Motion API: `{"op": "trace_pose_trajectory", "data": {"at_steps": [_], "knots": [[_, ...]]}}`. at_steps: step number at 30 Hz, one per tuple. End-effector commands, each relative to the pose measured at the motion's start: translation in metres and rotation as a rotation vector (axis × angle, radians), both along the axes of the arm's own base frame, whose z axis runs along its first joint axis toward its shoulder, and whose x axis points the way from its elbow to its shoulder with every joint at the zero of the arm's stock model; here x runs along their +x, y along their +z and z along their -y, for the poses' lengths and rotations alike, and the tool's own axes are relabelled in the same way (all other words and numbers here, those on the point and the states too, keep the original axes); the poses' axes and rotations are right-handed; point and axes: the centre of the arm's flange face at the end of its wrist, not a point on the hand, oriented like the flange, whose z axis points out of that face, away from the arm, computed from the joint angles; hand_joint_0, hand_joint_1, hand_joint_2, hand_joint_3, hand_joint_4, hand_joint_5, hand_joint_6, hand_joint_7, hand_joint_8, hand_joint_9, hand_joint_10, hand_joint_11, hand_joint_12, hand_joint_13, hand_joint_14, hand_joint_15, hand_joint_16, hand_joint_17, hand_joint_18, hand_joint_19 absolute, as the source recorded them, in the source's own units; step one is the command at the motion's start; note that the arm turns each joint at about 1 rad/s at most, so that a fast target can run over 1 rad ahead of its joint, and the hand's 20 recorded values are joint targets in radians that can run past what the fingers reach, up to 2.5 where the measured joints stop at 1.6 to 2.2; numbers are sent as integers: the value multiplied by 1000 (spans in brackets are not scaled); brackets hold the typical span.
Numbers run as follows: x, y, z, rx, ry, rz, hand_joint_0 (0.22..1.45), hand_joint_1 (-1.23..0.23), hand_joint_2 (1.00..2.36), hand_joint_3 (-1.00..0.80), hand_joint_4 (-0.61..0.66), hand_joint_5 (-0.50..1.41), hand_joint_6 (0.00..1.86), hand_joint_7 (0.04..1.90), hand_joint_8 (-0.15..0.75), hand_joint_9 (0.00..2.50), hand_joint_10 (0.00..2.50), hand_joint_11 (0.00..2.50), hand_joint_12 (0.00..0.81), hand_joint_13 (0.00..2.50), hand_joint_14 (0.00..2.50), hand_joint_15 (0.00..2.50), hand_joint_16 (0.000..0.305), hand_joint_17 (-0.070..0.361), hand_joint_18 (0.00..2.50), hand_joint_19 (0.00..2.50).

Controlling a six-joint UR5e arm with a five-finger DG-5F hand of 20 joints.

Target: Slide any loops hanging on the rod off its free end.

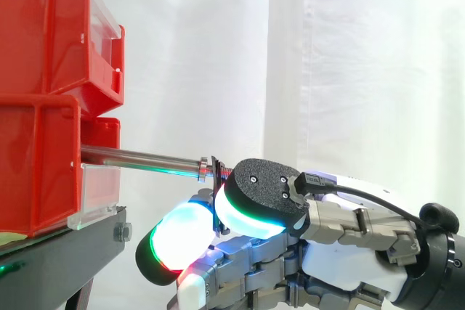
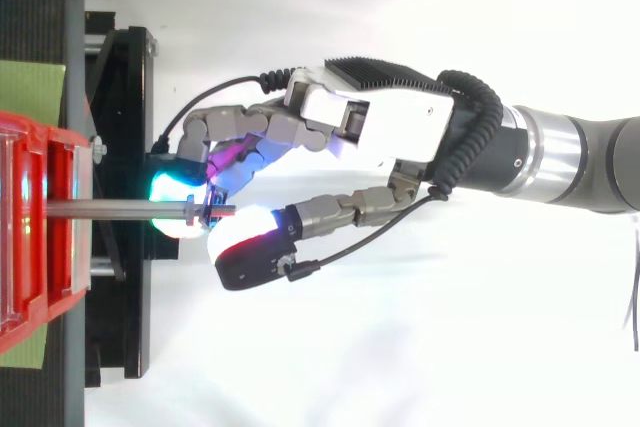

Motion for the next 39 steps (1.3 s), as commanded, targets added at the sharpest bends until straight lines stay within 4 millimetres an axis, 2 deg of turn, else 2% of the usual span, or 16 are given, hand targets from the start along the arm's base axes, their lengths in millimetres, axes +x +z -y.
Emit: {"op": "trace_pose_trajectory", "data": {"at_steps": [1,3,5,11,12,14,17,21,28,32,36,39], "knots": [[0,1,3,7,0,-1,618,-588,1023,-176,210,-123,569,1355,296,788,11,298,377,798,19,434,65,147,658,663],[0,1,7,18,-1,1,613,-589,1024,-162,211,-129,588,1345,295,786,12,305,379,799,18,434,66,148,659,662],[-1,0,9,18,0,-2,604,-570,1027,-105,207,-155,688,1224,297,759,12,310,383,795,18,432,66,148,659,662],[-1,2,14,12,14,5,587,-515,1026,15,247,-188,797,1128,308,696,12,320,391,779,18,439,69,156,658,674],[-1,2,14,9,24,6,585,-518,1026,26,255,-191,803,1125,310,699,11,312,396,782,18,436,71,159,664,670],[-1,4,15,5,36,6,596,-623,1023,72,265,-206,849,1053,318,703,12,334,403,791,19,436,72,163,681,667],[0,11,15,-2,57,16,596,-626,1024,84,284,-203,865,1011,326,747,15,374,406,801,18,440,73,164,691,665],[-1,30,17,-10,68,36,594,-629,1023,84,292,-199,868,1013,325,757,14,399,406,809,18,449,73,165,699,671],[-3,35,17,-11,70,18,589,-645,1022,75,306,-197,870,1020,332,779,14,418,412,815,18,449,74,167,705,659],[-6,45,17,-7,70,-5,587,-645,1022,74,305,-196,870,1016,335,782,16,421,414,816,19,448,74,167,708,659],[-12,52,21,-11,70,-71,586,-647,1022,72,307,-196,870,1016,335,784,14,423,413,818,18,450,75,168,712,665],[-20,48,23,-16,75,-165,585,-648,1021,70,307,-196,870,1009,340,784,14,424,416,819,19,448,75,169,715,666]]}}
